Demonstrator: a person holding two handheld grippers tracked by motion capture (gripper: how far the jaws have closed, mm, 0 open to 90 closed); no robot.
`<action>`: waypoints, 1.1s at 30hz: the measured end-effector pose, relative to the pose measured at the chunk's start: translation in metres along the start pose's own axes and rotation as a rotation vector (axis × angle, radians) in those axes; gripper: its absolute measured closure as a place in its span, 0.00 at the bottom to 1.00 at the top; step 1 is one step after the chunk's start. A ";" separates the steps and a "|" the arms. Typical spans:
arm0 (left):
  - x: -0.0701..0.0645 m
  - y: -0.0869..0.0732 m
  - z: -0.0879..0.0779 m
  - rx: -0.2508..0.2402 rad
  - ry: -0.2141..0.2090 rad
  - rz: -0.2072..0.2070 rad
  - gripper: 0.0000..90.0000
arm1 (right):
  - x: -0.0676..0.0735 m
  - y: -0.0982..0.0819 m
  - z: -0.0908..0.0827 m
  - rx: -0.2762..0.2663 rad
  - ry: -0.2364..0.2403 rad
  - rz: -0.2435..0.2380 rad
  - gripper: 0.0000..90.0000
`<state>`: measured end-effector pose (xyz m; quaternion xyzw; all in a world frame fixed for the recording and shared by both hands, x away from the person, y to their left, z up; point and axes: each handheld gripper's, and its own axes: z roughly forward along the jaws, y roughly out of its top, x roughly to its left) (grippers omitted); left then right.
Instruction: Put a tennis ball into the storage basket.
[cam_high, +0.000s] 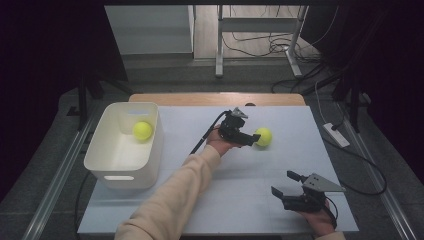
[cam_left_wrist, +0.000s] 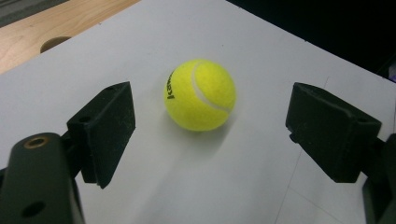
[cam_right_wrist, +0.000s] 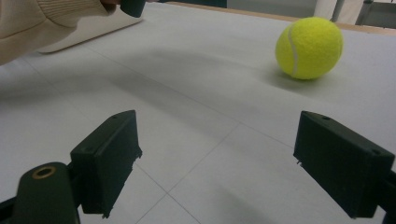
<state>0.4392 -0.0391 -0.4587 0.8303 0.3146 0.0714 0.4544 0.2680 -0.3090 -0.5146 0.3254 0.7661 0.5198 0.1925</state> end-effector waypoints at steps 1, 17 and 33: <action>0.000 0.001 0.001 0.000 -0.001 -0.001 0.19 | 0.001 0.000 0.000 0.004 0.002 -0.002 0.16; -0.001 0.007 0.023 0.028 0.005 0.020 0.19 | 0.005 -0.002 -0.001 0.008 -0.016 -0.004 0.16; 0.005 0.008 0.043 0.064 0.021 0.012 0.19 | 0.004 0.000 0.002 0.008 -0.002 -0.001 0.16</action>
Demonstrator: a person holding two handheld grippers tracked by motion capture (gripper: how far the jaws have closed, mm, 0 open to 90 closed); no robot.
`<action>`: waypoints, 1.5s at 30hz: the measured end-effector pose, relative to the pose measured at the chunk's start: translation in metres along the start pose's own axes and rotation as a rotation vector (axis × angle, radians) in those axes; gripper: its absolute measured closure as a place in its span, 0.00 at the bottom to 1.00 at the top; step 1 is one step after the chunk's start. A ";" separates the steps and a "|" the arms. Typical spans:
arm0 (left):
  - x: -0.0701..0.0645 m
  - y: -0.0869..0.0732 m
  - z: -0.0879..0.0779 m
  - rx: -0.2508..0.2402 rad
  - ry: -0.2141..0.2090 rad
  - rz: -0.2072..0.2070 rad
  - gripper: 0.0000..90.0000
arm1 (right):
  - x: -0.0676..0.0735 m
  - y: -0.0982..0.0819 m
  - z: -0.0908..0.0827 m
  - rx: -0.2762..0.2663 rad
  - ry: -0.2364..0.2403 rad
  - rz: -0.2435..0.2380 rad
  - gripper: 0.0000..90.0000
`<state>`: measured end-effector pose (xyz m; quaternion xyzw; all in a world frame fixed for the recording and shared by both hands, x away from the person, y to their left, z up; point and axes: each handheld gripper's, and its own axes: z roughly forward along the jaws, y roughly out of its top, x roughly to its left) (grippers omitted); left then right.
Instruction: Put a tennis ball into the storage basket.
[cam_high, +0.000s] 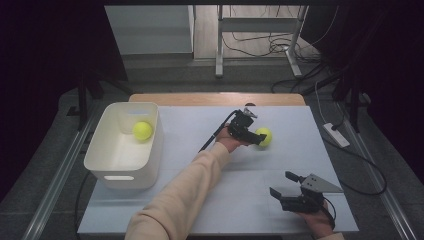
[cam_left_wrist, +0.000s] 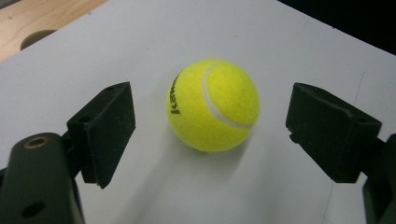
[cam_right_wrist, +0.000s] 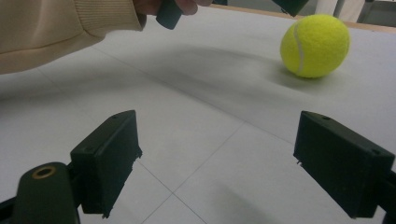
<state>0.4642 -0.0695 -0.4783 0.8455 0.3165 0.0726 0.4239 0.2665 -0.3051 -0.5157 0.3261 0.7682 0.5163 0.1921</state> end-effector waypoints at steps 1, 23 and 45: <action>0.000 0.000 0.001 0.002 -0.002 0.000 0.19 | 0.000 0.000 0.000 -0.001 0.000 0.001 0.16; -0.001 0.000 0.018 0.028 -0.014 -0.004 0.19 | -0.002 0.000 0.000 -0.001 0.000 0.000 0.16; 0.000 0.003 0.038 0.057 -0.016 -0.007 0.19 | -0.003 -0.001 -0.002 -0.002 -0.004 0.006 0.16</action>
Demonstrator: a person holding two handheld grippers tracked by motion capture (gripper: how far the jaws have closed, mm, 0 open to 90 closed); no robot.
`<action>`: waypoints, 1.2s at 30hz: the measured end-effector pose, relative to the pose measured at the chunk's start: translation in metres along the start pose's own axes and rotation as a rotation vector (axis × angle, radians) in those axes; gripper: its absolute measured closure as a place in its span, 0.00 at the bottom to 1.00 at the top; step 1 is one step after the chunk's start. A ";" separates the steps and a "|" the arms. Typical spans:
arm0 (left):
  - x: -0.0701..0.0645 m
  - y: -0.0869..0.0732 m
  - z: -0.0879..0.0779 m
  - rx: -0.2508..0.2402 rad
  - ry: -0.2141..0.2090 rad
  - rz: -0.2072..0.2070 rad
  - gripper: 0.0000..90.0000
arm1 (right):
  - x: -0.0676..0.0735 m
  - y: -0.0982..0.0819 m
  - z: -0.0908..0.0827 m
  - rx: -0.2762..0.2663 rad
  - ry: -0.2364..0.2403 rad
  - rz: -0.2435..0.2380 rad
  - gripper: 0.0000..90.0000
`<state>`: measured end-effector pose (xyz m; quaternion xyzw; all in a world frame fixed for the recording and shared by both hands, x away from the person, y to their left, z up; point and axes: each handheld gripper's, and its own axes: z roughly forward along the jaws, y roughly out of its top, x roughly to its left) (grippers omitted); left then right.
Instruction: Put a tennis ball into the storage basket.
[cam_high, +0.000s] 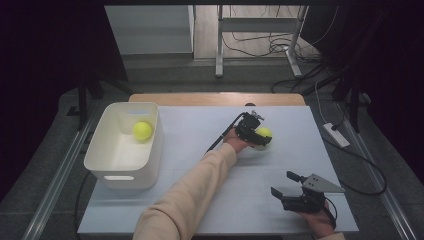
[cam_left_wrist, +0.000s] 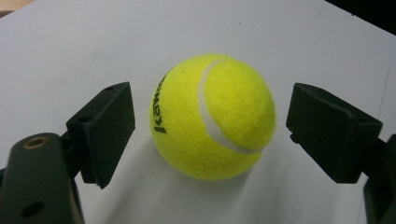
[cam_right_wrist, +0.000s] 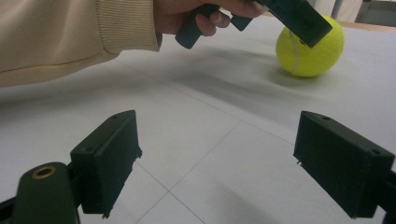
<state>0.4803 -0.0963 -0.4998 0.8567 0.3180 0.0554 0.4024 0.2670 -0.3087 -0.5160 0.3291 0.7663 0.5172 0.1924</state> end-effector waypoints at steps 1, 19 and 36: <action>0.000 0.000 0.002 0.001 0.002 -0.003 0.19 | 0.000 0.000 0.000 0.000 0.000 0.000 0.16; 0.001 0.003 0.007 0.043 -0.012 -0.018 0.31 | -0.001 -0.001 -0.001 -0.003 -0.005 0.002 0.16; -0.001 0.007 -0.012 0.018 -0.025 0.000 0.31 | -0.001 -0.001 -0.001 -0.003 -0.007 0.001 0.16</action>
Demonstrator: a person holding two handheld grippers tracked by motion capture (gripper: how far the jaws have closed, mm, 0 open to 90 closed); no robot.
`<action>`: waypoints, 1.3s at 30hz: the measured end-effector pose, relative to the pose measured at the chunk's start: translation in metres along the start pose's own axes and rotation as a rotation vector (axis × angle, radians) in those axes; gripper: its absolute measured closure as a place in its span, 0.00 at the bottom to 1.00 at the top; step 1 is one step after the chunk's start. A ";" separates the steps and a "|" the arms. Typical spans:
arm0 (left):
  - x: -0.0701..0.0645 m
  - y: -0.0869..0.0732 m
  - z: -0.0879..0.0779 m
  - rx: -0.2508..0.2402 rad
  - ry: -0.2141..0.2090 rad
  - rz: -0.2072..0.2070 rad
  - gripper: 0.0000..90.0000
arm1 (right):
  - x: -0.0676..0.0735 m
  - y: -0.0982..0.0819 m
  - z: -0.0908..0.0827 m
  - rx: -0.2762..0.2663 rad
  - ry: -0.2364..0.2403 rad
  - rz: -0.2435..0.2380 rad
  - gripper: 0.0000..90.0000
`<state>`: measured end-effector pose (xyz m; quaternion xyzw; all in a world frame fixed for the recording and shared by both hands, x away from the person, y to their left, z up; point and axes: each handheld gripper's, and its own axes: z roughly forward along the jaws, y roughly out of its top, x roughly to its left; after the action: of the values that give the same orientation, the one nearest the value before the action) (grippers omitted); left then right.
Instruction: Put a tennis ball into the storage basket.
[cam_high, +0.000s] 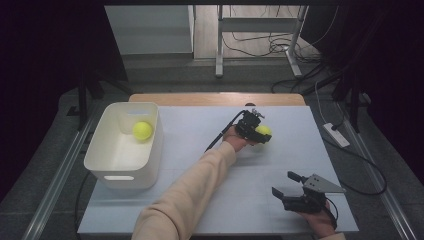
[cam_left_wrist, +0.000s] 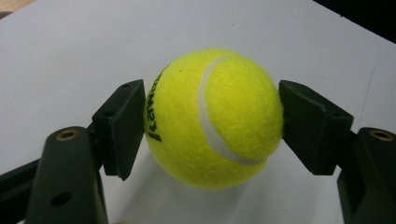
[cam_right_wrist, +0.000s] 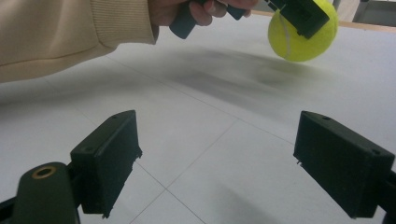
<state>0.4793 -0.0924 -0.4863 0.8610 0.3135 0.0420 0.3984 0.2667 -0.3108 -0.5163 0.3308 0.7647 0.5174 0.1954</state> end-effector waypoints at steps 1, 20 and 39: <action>0.000 0.000 -0.002 -0.002 0.001 0.002 0.31 | 0.000 0.000 0.000 0.000 0.000 0.000 0.16; 0.000 -0.003 -0.038 -0.048 -0.004 0.009 0.31 | 0.000 0.001 -0.001 0.000 -0.005 0.000 0.16; -0.004 -0.008 -0.060 -0.082 0.003 0.022 0.31 | 0.000 0.001 0.000 0.001 -0.008 -0.004 0.16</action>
<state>0.4524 -0.0513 -0.4508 0.8471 0.3026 0.0604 0.4326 0.2668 -0.3102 -0.5153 0.3313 0.7648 0.5154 0.1992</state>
